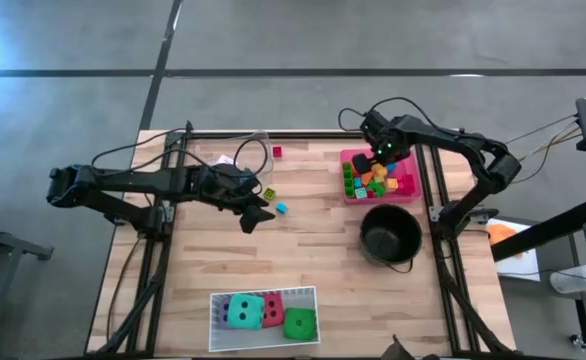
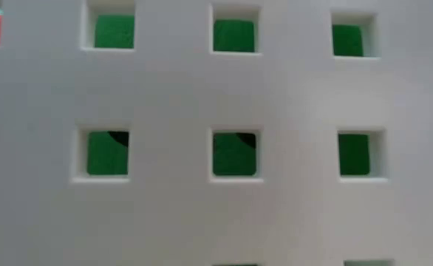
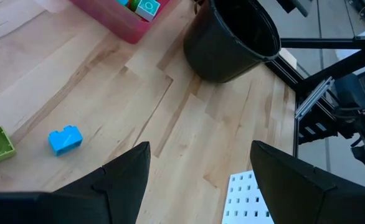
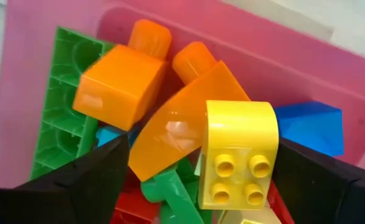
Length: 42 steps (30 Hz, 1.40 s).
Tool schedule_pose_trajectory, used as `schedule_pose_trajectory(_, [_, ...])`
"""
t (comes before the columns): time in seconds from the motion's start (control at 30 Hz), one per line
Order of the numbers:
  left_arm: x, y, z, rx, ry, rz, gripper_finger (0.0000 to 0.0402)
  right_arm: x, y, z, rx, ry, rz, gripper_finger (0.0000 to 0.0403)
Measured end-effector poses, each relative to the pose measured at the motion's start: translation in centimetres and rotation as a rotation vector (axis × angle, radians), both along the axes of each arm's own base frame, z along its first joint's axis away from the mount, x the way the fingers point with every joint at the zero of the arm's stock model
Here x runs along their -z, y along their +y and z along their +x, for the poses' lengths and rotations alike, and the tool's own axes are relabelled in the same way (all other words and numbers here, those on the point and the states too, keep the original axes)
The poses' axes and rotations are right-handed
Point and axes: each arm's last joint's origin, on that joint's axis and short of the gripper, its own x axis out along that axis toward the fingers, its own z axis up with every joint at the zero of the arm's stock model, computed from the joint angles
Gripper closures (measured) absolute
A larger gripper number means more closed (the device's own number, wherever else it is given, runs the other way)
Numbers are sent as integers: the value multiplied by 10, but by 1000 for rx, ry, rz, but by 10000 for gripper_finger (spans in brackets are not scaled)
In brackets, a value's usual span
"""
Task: Pick & Place Toys
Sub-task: Put the yellow game piece into the red bin, then put the light blue game piece into the red bin
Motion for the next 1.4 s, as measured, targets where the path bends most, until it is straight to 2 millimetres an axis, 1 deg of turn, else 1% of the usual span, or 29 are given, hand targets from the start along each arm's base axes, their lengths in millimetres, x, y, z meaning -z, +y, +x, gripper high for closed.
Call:
schedule_pose_trajectory(0.23, [1, 0, -1, 0, 9, -1, 123, 5, 2, -2, 2, 2, 18, 36])
schedule_pose_trajectory(0.33, [2, 0, -1, 0, 23, -2, 123, 5, 2, 0, -2, -38, 29, 36])
schedule_pose_trajectory(0.43, [3, 0, -2, 0, 39, -3, 123, 4, 3, -2, 34, 28, 0, 36])
schedule_pose_trajectory(0.6, [4, 0, -3, -3, 51, -11, 123, 2, 3, -1, 12, -6, 3, 36])
schedule_pose_trajectory(0.67, [4, 0, -3, -25, 49, -32, 123, 2, 3, -1, 12, -6, 1, 36])
schedule_pose_trajectory(0.73, [3, 3, -2, -102, 38, -69, 124, -2, 5, -1, 10, -18, -9, 36])
schedule_pose_trajectory(0.87, [9, 14, 4, -250, 50, -172, 124, -21, 14, -3, -1, -74, -45, 36])
schedule_pose_trajectory(0.97, [13, 23, 9, -292, 100, -176, 124, -42, 26, -7, -2, -158, -80, 36])
schedule_pose_trajectory(1.03, [13, 27, 18, -275, 108, -144, 124, -57, 36, -11, -17, -218, -105, 36])
schedule_pose_trajectory(1.13, [9, 30, 34, -172, 111, 5, 124, -78, 52, -17, -35, -304, -143, 36])
schedule_pose_trajectory(1.2, [7, 31, 44, -71, 139, 121, 124, -90, 62, -22, -32, -360, -159, 36])
schedule_pose_trajectory(1.3, [13, 33, 57, 103, 208, 298, 124, -104, 78, -27, -33, -429, -178, 36])
schedule_pose_trajectory(1.4, [25, 33, 67, 283, 246, 411, 124, -116, 93, -29, -16, -510, -176, 36])
